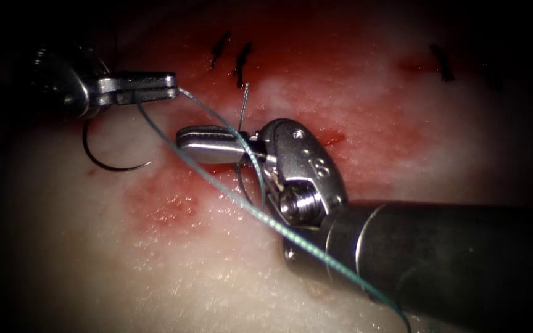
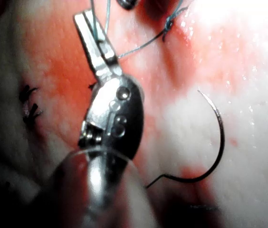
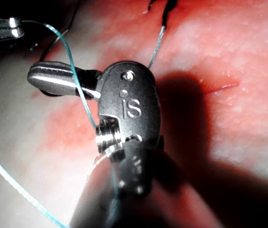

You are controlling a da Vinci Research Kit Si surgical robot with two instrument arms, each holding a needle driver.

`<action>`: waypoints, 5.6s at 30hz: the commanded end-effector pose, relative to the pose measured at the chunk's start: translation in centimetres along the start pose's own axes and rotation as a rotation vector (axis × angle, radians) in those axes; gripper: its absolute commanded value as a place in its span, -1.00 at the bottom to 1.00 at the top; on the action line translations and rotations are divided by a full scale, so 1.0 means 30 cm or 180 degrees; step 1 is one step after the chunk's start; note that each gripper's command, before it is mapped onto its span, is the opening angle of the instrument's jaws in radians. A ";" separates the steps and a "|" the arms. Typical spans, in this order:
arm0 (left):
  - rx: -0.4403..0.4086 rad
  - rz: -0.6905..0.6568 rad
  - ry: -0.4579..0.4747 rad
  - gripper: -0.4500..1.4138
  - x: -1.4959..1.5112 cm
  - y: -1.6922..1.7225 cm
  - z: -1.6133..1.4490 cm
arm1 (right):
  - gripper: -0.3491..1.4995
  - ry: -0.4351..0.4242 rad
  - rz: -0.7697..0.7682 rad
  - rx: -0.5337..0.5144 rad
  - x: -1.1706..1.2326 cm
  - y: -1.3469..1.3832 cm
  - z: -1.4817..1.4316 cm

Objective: Wound Closure

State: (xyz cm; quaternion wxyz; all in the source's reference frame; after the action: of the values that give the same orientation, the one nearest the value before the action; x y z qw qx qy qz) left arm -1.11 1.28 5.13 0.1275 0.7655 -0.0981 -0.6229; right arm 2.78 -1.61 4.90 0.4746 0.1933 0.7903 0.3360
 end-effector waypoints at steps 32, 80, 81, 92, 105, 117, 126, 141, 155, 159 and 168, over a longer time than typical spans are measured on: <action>-0.0027 -0.0149 -0.0393 -1.00 -0.016 0.027 0.015 | 0.43 -0.0219 -0.0185 0.0251 0.0045 0.0042 0.0036; 0.0416 -0.0592 -0.1691 -1.00 -0.018 0.036 0.028 | 0.82 -0.1225 0.1567 -0.2710 -0.0117 0.0282 -0.0168; 0.0415 -0.0592 -0.1690 -1.00 -0.018 0.036 0.028 | 0.82 -0.1240 0.1565 -0.2721 -0.0116 0.0287 -0.0170; 0.0382 -0.0587 -0.1657 -1.00 -0.018 0.037 0.028 | 0.82 -0.1397 0.1575 -0.2990 -0.0169 0.0357 -0.0185; 0.0339 -0.0565 -0.1644 -1.00 -0.017 0.038 0.027 | 0.85 -0.1480 0.1635 -0.3013 -0.0232 0.0374 -0.0094; 0.0297 -0.0543 -0.1616 -1.00 -0.015 0.039 0.023 | -1.00 -0.1589 0.1799 -0.3001 -0.0213 0.0335 -0.0060; 0.0303 -0.0550 -0.1665 -1.00 -0.014 0.038 0.019 | -1.00 -0.1451 0.1796 -0.2729 -0.0139 0.0287 -0.0057; 0.0446 -0.0779 -0.1857 -1.00 -0.014 0.021 0.002 | -1.00 -0.1436 0.0698 -0.1604 -0.0054 0.0103 -0.0006; 0.0509 -0.0886 -0.1964 -1.00 -0.021 0.001 -0.008 | -1.00 -0.1687 0.0004 -0.1171 -0.0063 0.0021 -0.0168; 0.0446 -0.0691 -0.2071 -1.00 -0.025 -0.010 -0.012 | -1.00 -0.1738 -0.0107 -0.1080 -0.0073 -0.0005 -0.0194; 0.0484 -0.0314 -0.2288 -1.00 -0.034 -0.027 -0.016 | -1.00 -0.1853 -0.0250 -0.1000 -0.0087 -0.0029 -0.0216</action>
State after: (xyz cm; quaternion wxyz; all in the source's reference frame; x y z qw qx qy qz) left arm -0.82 2.40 5.86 0.0011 0.5057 -0.1496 -0.8497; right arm 2.26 -2.02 5.14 0.7178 0.1743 0.5666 0.3651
